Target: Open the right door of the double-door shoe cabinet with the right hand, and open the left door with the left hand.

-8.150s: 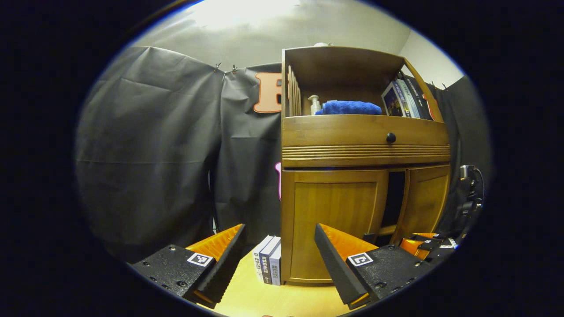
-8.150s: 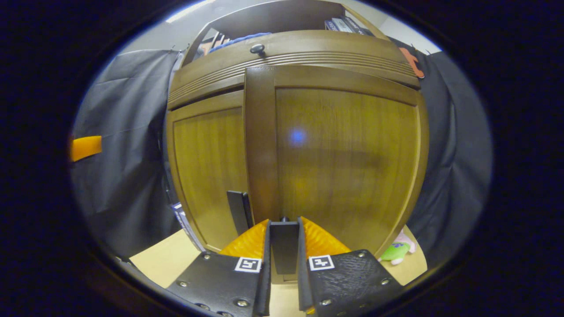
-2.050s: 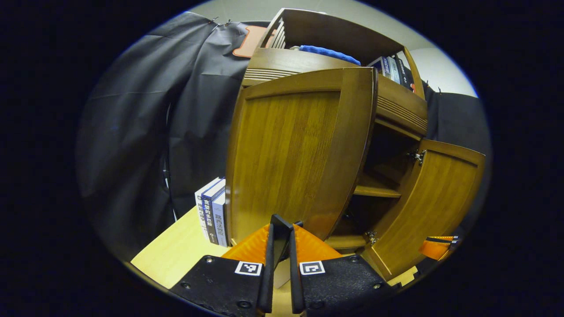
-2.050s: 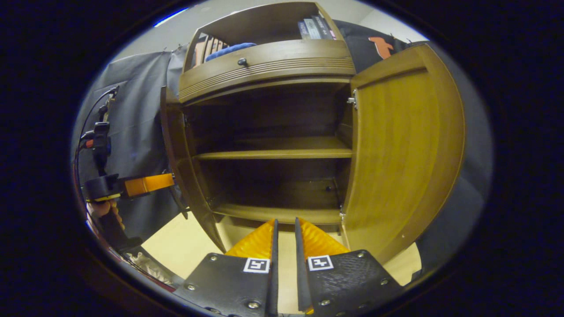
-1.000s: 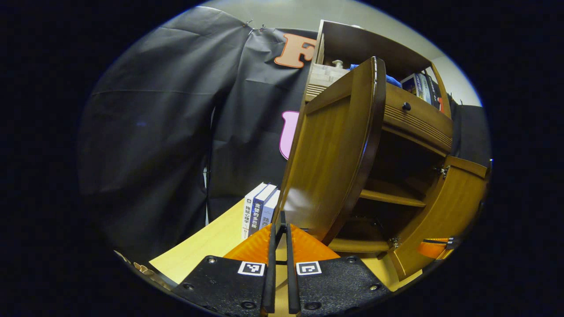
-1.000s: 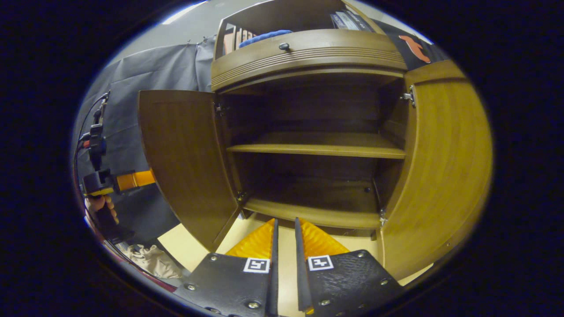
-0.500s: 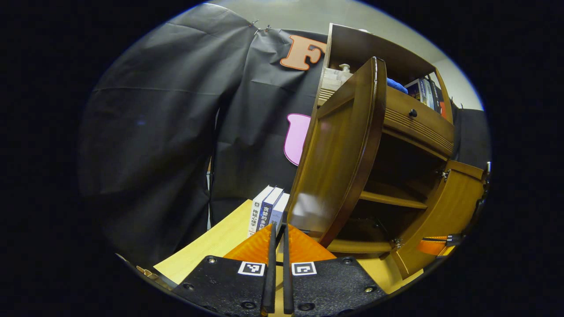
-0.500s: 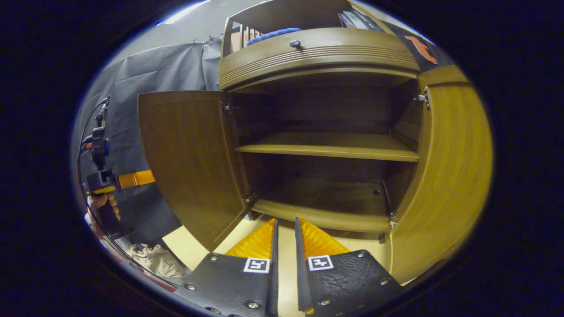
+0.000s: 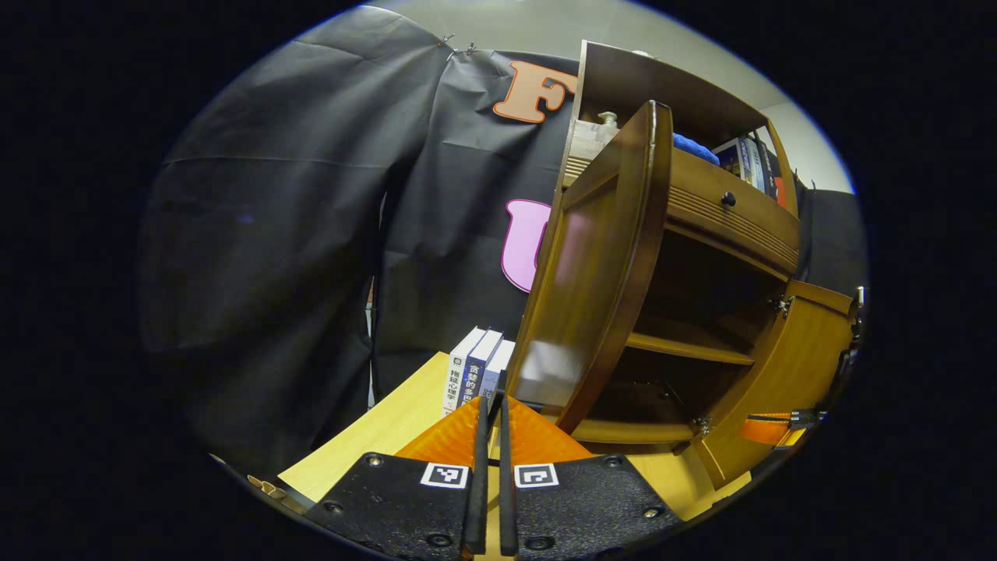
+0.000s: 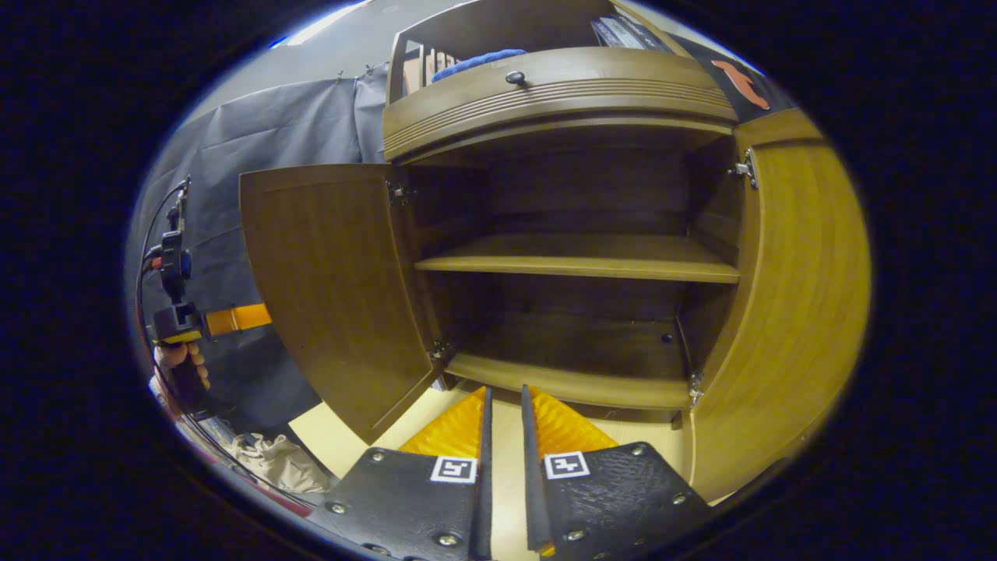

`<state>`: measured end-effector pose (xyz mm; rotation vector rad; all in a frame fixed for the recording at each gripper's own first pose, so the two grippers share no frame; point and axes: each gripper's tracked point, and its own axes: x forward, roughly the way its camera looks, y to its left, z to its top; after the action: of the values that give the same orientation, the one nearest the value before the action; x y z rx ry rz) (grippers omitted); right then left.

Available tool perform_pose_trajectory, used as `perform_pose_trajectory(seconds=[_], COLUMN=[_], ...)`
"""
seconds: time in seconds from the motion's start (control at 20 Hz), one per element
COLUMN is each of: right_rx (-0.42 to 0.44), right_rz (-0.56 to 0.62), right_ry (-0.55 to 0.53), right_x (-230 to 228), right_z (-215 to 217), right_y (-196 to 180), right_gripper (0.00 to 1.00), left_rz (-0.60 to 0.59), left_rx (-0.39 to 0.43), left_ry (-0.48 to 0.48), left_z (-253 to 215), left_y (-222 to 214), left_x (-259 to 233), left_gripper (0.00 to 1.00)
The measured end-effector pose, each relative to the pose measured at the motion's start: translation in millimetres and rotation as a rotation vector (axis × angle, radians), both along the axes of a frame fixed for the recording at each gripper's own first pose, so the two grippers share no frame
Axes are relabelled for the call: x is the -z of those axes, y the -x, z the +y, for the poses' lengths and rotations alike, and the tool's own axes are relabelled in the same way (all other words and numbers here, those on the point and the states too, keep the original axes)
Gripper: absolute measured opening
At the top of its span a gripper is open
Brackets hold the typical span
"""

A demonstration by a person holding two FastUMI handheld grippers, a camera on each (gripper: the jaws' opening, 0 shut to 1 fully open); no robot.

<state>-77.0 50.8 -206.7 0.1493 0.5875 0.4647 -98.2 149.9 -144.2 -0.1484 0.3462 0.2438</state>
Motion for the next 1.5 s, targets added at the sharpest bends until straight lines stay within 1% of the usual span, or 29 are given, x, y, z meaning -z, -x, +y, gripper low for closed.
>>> perform_pose_trajectory(seconds=[0.1,0.15,0.2,0.25,0.5,0.7,0.8,1.0,1.2,1.35,1.5], right_rx=[-0.005,-0.008,-0.010,-0.013,-0.025,-0.025,-0.014,0.058,0.153,0.215,0.262], right_rz=[0.000,0.001,0.000,-0.001,-0.013,-0.020,-0.031,-0.119,-0.238,-0.315,-0.358], right_ry=[0.001,0.002,0.003,0.002,0.001,-0.004,-0.001,0.064,0.116,0.123,0.109], right_x=[1,1,0,0,-4,-7,-12,-37,-82,-116,-143], right_z=[0,0,1,1,6,8,5,-15,-38,-52,-61], right_y=[0,0,-1,-1,-4,-6,-8,-20,-33,-38,-38], right_gripper=[0.17,0.17,0.17,0.17,0.17,0.17,0.17,0.17,0.17,0.17,0.17], left_rz=[0.000,-0.002,-0.003,-0.005,-0.031,-0.068,-0.084,-0.125,-0.184,-0.226,-0.263], left_rx=[-0.017,-0.028,-0.039,-0.049,-0.103,-0.110,-0.099,-0.040,0.058,0.141,0.225], left_ry=[0.006,0.012,0.012,0.005,-0.091,-0.083,-0.081,-0.092,-0.097,-0.087,-0.065], left_z=[7,9,10,12,22,9,-2,-28,-65,-97,-135], left_y=[8,10,11,13,25,28,28,15,-13,-36,-56], left_x=[2,1,1,-1,-20,-35,-43,-65,-88,-102,-114], left_gripper=[0.05,0.00,0.00,0.05,0.06,0.06,0.06,0.06,0.06,0.05,0.05])
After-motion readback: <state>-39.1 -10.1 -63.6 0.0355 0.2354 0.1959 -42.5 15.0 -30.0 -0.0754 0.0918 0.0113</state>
